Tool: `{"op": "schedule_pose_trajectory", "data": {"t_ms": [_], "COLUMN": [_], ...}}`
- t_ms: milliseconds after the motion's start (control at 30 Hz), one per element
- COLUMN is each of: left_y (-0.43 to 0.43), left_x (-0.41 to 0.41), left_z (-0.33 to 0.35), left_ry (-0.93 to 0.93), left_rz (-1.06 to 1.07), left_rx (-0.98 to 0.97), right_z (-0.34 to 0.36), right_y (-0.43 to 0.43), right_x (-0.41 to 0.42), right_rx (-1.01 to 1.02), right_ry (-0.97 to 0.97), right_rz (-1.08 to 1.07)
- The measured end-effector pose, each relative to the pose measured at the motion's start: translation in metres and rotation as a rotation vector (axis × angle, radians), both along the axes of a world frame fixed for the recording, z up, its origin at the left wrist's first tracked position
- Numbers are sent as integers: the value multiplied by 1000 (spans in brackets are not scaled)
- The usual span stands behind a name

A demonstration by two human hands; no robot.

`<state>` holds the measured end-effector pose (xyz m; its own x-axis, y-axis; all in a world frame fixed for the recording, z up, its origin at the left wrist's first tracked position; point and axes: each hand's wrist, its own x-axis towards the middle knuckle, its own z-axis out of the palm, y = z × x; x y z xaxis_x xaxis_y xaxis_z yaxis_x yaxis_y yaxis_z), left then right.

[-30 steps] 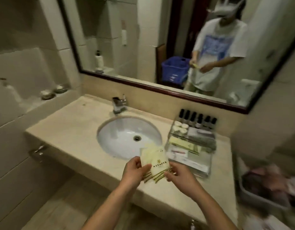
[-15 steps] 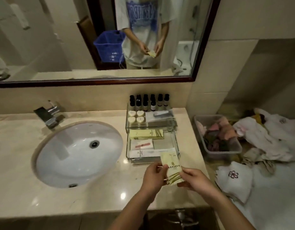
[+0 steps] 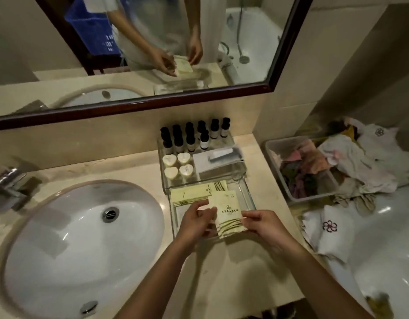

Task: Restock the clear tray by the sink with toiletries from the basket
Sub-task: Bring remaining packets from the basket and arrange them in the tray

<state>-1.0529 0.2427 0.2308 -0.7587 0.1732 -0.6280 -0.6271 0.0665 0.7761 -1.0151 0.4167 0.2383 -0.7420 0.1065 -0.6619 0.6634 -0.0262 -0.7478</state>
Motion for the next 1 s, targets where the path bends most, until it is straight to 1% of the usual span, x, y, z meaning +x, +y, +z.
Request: {"op": "schedule_pose_trajectory", "data": {"t_ms": [167, 267, 333, 400, 467, 600, 667, 733, 767, 800, 833, 933, 1000], "left_y": [23, 37, 45, 51, 53, 55, 59, 64, 65, 64, 63, 52, 42], "left_x": [-16, -20, -24, -31, -44, -75, -91, -104, -108, -110, -109, -99, -88], "left_z": [-24, -35, -39, -42, -43, -40, -37, -37, -39, -42, -45, -57, -63], "left_ry": [-83, -74, -51, -36, -20, 68, 104, 113, 129, 154, 178, 281, 347], "left_rz": [-141, -133, -135, -178, -273, -572, -732, -852, -869, -846, -778, -523, -476], "left_rx": [-75, -111, -148, -161, -159, -205, -212, -211, -224, -247, -278, -419, -526], "right_z": [-14, -26, -35, -40, -42, -47, -47, -44, -44, -46, -50, -64, -70], "right_y": [20, 25, 25, 23, 25, 42, 53, 60, 61, 61, 60, 53, 47], "right_x": [-11, -19, -23, -25, -31, -51, -61, -70, -73, -77, -79, -82, -81], "right_rx": [27, 33, 50, 95, 106, 144, 88, 18, 19, 50, 94, 234, 301], "right_ry": [-87, -149, -181, -228, -252, -224, -194, -190, -199, -215, -233, -241, -225], "right_rz": [-26, -50, -22, 57, 114, 13, -9, 75, 96, 84, 42, -57, -62]}}
